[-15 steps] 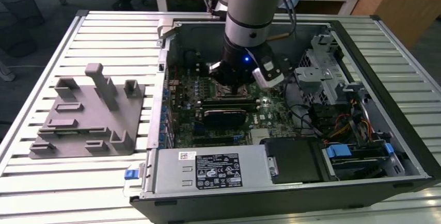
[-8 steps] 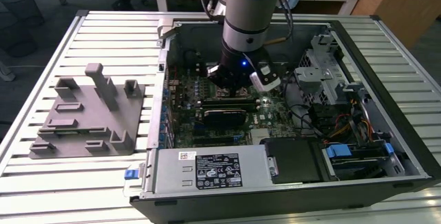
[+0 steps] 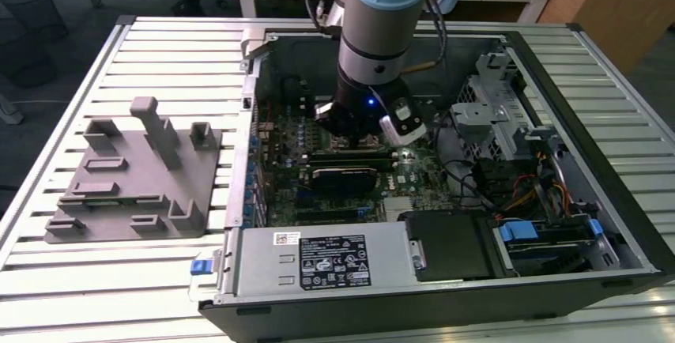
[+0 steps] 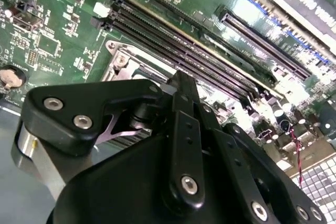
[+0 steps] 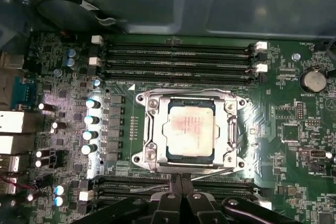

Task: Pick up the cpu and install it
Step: 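Install the second cpu locking lever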

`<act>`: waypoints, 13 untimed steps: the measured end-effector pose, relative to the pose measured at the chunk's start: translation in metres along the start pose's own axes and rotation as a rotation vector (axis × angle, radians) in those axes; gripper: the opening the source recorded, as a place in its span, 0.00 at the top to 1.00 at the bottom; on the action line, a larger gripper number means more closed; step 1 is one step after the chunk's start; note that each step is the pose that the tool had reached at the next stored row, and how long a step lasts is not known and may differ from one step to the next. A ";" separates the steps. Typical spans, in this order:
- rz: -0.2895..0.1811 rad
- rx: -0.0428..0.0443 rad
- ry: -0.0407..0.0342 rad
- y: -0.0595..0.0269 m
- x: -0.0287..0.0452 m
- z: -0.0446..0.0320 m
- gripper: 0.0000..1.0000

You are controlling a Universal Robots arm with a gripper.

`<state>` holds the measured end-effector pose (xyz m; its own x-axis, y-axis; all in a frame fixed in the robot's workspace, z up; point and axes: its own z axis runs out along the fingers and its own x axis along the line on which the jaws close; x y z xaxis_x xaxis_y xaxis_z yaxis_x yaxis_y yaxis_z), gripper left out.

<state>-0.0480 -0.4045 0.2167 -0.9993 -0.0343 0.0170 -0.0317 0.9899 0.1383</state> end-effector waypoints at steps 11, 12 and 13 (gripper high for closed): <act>-0.001 -0.0345 -0.0011 -0.0076 0.0089 0.0073 0.89; -0.001 -0.0379 -0.0011 -0.0078 0.0094 0.0083 0.89; -0.001 -0.0418 -0.0012 -0.0079 0.0098 0.0092 0.89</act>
<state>-0.0578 -0.4114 0.2067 -0.9993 -0.0351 0.0157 -0.0317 0.9832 0.1795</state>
